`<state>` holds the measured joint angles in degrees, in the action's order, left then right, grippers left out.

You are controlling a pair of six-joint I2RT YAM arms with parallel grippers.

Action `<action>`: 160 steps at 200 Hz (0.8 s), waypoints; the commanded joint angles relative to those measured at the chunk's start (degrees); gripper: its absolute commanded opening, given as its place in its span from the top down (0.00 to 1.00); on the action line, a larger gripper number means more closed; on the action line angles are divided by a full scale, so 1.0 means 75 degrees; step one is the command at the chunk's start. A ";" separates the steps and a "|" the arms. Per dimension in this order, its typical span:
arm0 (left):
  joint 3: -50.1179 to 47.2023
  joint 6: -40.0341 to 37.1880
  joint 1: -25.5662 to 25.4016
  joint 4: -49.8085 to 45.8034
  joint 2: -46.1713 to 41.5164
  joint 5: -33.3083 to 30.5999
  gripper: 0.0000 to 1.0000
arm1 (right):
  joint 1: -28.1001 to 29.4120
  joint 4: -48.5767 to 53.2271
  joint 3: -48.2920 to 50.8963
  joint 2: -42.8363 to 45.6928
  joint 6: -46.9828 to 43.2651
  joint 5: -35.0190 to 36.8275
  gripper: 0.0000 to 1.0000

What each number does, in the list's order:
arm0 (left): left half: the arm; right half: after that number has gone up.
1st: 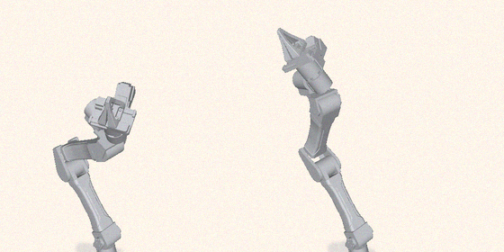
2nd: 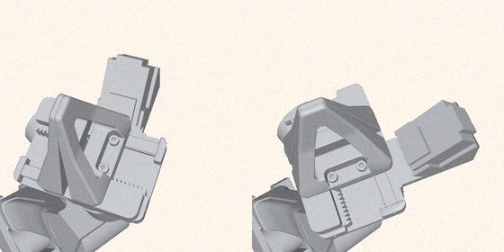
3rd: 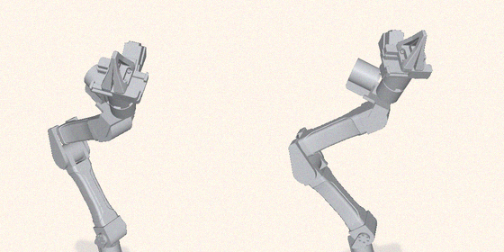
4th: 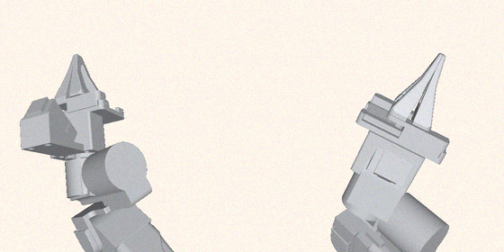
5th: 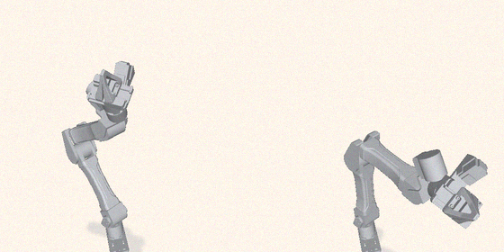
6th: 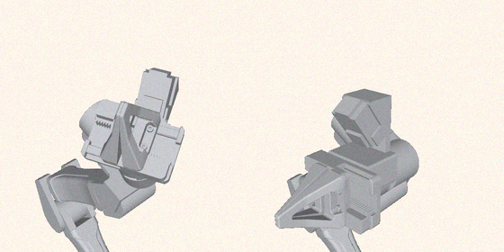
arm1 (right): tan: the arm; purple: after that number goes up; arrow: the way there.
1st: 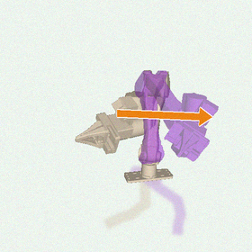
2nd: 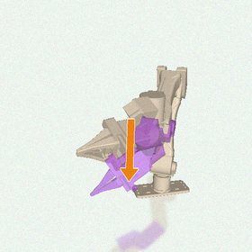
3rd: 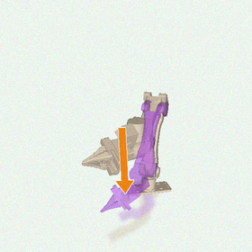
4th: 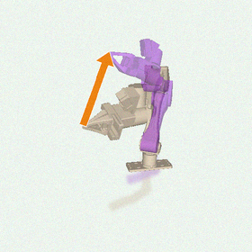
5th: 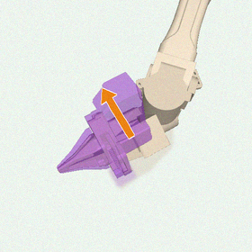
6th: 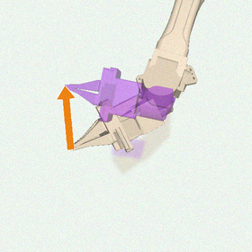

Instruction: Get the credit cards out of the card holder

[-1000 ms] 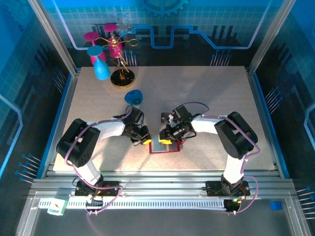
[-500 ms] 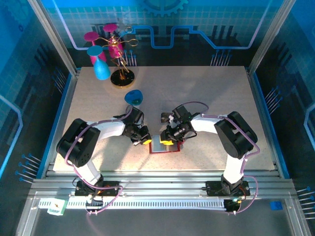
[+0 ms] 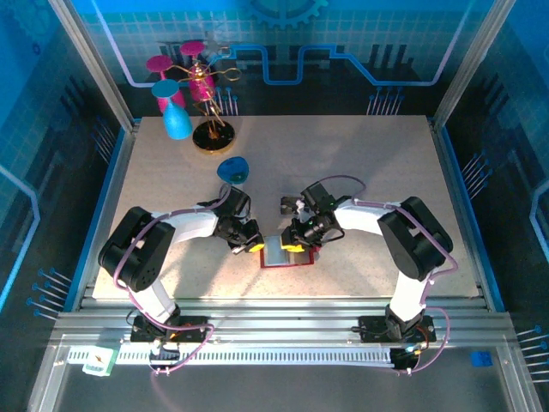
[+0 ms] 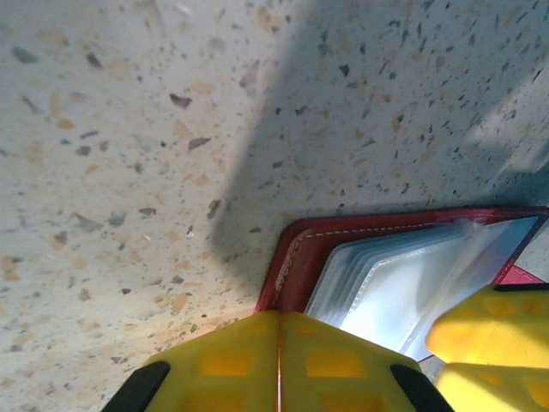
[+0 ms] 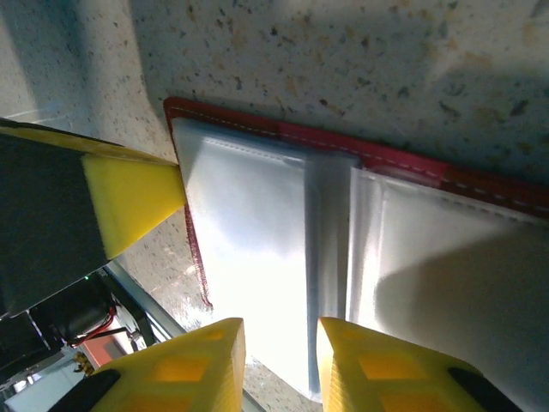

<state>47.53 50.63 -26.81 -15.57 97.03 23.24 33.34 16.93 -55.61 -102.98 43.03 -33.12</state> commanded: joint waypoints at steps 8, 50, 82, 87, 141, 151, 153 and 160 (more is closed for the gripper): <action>0.0155 -0.0174 0.0000 -0.0338 0.0196 0.0017 0.92 | 0.0083 0.0047 -0.0213 0.0239 -0.0057 -0.0005 0.72; 0.0266 -0.0303 0.0006 -0.0388 0.0299 0.0021 0.92 | 0.0136 -0.1286 0.0024 -0.0273 0.0526 -0.1204 0.71; 0.0341 -0.0351 0.0024 -0.0414 0.0375 0.0052 0.92 | 0.0160 -0.1256 0.0023 -0.0467 0.0470 -0.1257 0.71; 0.0351 -0.0344 0.0024 -0.0413 0.0375 0.0064 0.92 | 0.0160 -0.1203 0.0026 -0.0480 0.0436 -0.1217 0.71; 0.0358 -0.0346 0.0034 -0.0430 0.0374 0.0054 0.92 | 0.0160 -0.0168 -0.0142 -0.0534 -0.0062 -0.0522 0.71; 0.0345 -0.0349 0.0030 -0.0431 0.0373 0.0053 0.92 | 0.0160 -0.0082 -0.0153 -0.0546 -0.0127 -0.0449 0.71; 0.0346 -0.0349 0.0025 -0.0431 0.0374 0.0053 0.92 | 0.0163 -0.0055 -0.0154 -0.0549 -0.0139 -0.0433 0.72; 0.0344 -0.0364 0.0024 -0.0432 0.0374 0.0053 0.92 | 0.0160 0.0019 -0.0172 -0.0549 -0.0189 -0.0373 0.71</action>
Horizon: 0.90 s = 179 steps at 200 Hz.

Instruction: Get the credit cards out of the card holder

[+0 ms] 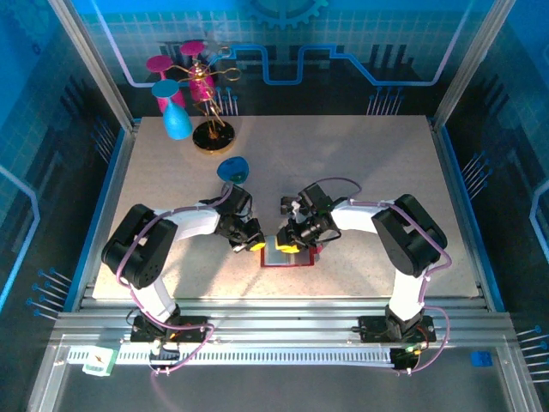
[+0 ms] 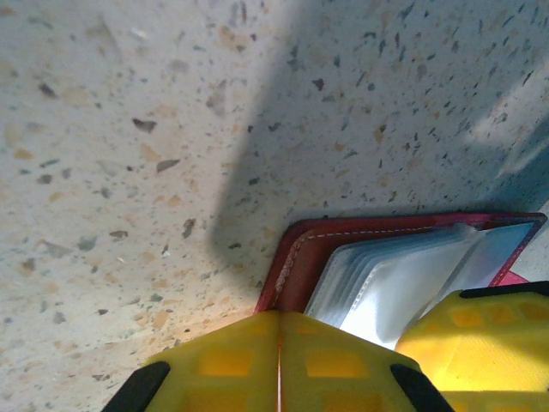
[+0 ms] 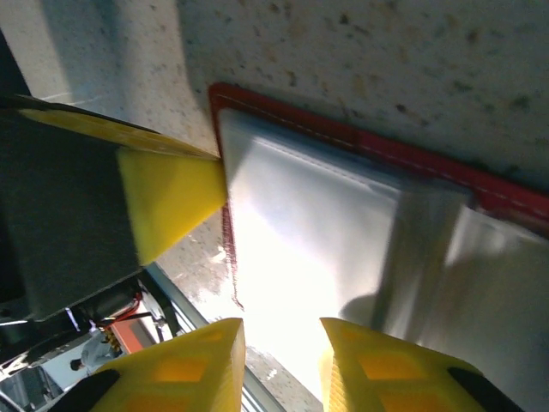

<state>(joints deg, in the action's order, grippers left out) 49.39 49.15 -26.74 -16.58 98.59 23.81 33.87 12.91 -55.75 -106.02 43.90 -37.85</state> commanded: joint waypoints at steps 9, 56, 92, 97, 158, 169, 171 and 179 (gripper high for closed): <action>0.0103 -0.0166 0.0016 -0.0305 0.0168 -0.0026 0.92 | 0.0090 0.0648 -0.0164 -0.0150 -0.0371 0.0325 0.71; 0.0100 -0.0176 0.0021 -0.0327 0.0167 -0.0023 0.92 | 0.0056 0.0957 -0.0184 -0.0013 -0.0560 0.0596 0.71; 0.0113 -0.0213 0.0028 -0.0385 0.0179 -0.0023 0.92 | -0.0078 0.0793 -0.0052 0.0131 -0.0540 0.0528 0.71; 0.0110 -0.0213 0.0033 -0.0385 0.0178 -0.0023 0.92 | -0.0098 0.0679 0.0003 0.0120 -0.0523 0.0473 0.71; 0.0287 -0.0323 0.0028 -0.0782 -0.0131 -0.0250 0.91 | -0.0299 -0.1196 0.0972 0.0117 0.0176 -0.0282 0.72; 0.0364 -0.0352 0.0039 -0.0906 -0.0223 -0.0314 0.90 | -0.0349 -0.1436 0.1110 0.0122 0.0260 -0.0356 0.72; 0.0373 -0.0353 0.0039 -0.0921 -0.0238 -0.0324 0.90 | -0.0363 -0.1477 0.1129 0.0121 0.0277 -0.0374 0.72; 0.0420 -0.0365 0.0038 -0.0962 -0.0327 -0.0349 0.89 | -0.0391 -0.1633 0.1203 0.0119 0.0330 -0.0435 0.72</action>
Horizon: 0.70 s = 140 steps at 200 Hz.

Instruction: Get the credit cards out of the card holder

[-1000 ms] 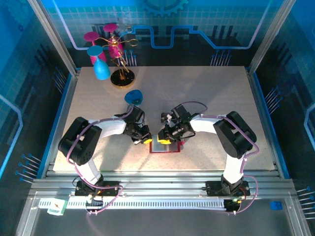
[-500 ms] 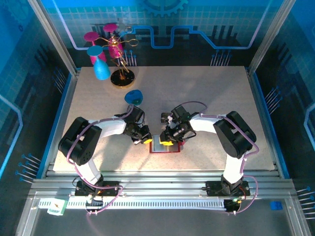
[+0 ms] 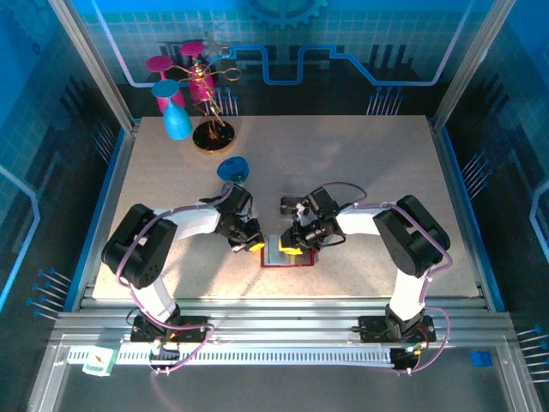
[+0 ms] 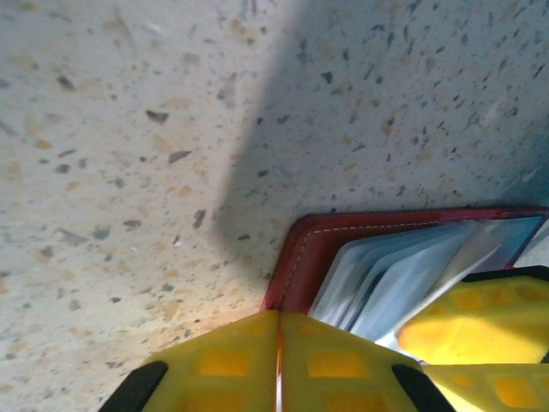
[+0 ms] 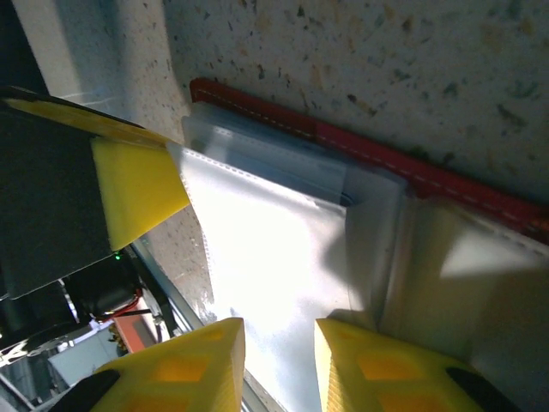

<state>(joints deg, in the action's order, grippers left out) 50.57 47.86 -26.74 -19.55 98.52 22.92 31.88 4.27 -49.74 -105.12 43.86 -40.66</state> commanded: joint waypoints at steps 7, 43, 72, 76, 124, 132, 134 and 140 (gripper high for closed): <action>0.0289 -0.0193 0.0038 -0.0560 -0.0409 -0.0245 0.88 | -0.0148 -0.0580 0.0468 -0.0011 0.0379 -0.0104 0.72; 0.0351 -0.0170 0.0028 -0.0425 -0.0912 -0.0302 0.76 | -0.0185 -0.0670 0.0573 0.0011 0.0348 -0.0155 0.72; 0.0189 0.0076 0.0016 0.0086 -0.1030 0.0076 0.65 | -0.0199 -0.0684 0.0598 0.0012 0.0346 -0.0153 0.72; 0.0137 0.0128 0.0015 0.0212 -0.1020 0.0157 0.64 | -0.0203 -0.0687 0.0622 0.0011 0.0348 -0.0156 0.72; -0.0098 0.0307 -0.0066 0.0990 -0.0673 0.0634 0.58 | -0.0207 -0.0561 0.0633 0.0070 0.0300 -0.0133 0.72; -0.0095 0.0288 -0.0077 0.1038 -0.0608 0.0658 0.58 | -0.0207 -0.0535 0.0640 0.0073 0.0293 -0.0133 0.72; -0.0094 0.0287 -0.0081 0.1060 -0.0594 0.0682 0.59 | -0.0207 -0.0535 0.0633 0.0074 0.0290 -0.0133 0.72; -0.0097 0.0287 -0.0091 0.1110 -0.0548 0.0710 0.60 | -0.0224 -0.0524 0.0639 0.0078 0.0274 -0.0130 0.72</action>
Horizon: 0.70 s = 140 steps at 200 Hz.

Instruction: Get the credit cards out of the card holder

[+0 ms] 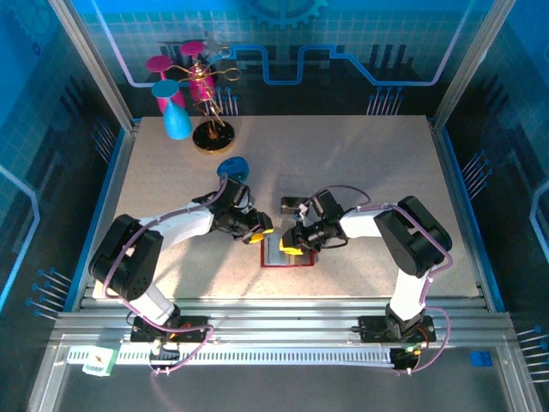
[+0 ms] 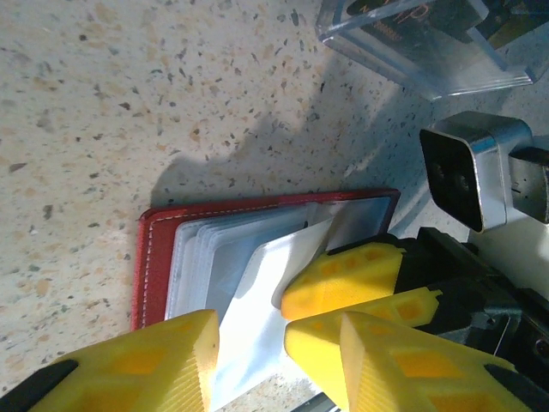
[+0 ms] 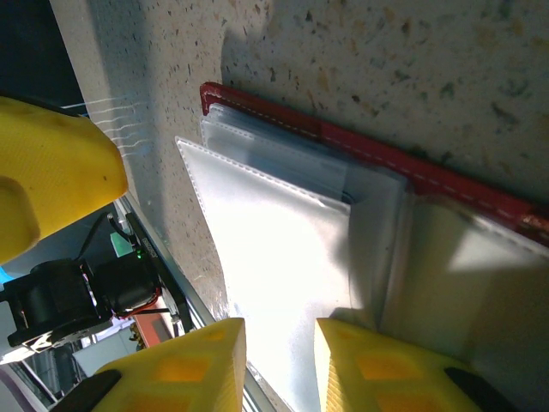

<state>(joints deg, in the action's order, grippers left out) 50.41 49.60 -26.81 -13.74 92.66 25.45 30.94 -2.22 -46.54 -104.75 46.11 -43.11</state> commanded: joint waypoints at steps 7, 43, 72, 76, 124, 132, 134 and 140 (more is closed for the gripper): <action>-0.0077 0.0053 -0.0093 0.0403 0.0291 0.0414 0.62 | -0.0096 0.0360 0.0215 0.0023 -0.0026 0.0206 0.72; -0.0061 0.0010 -0.0129 0.0536 0.0540 0.0491 0.67 | -0.0106 0.0459 0.0149 0.0027 -0.0066 0.0206 0.72; -0.0056 -0.0007 -0.0151 0.0554 0.0684 0.0535 0.69 | -0.0117 0.0542 0.0117 0.0011 -0.0113 0.0204 0.72; -0.0061 -0.0011 -0.0148 0.0552 0.0695 0.0542 0.69 | -0.0111 0.0552 0.0116 0.0010 -0.0115 0.0198 0.72; -0.0106 -0.0022 -0.0231 0.0572 0.0815 0.0625 0.70 | -0.0117 0.0544 0.0136 0.0012 -0.0115 0.0212 0.72; -0.0113 -0.0029 -0.0240 0.0549 0.0826 0.0599 0.70 | -0.0118 0.0548 0.0136 0.0011 -0.0121 0.0213 0.72; -0.0115 -0.0028 -0.0241 0.0538 0.0828 0.0584 0.70 | -0.0117 0.0543 0.0136 0.0001 -0.0115 0.0207 0.72; -0.0126 -0.0034 -0.0256 0.0505 0.0828 0.0544 0.70 | -0.0117 0.0552 0.0121 -0.0002 -0.0113 0.0205 0.72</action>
<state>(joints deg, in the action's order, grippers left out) 50.39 49.58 -28.01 -9.93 97.91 28.38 30.79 -2.00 -46.50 -104.68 46.04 -43.13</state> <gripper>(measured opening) 0.299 0.277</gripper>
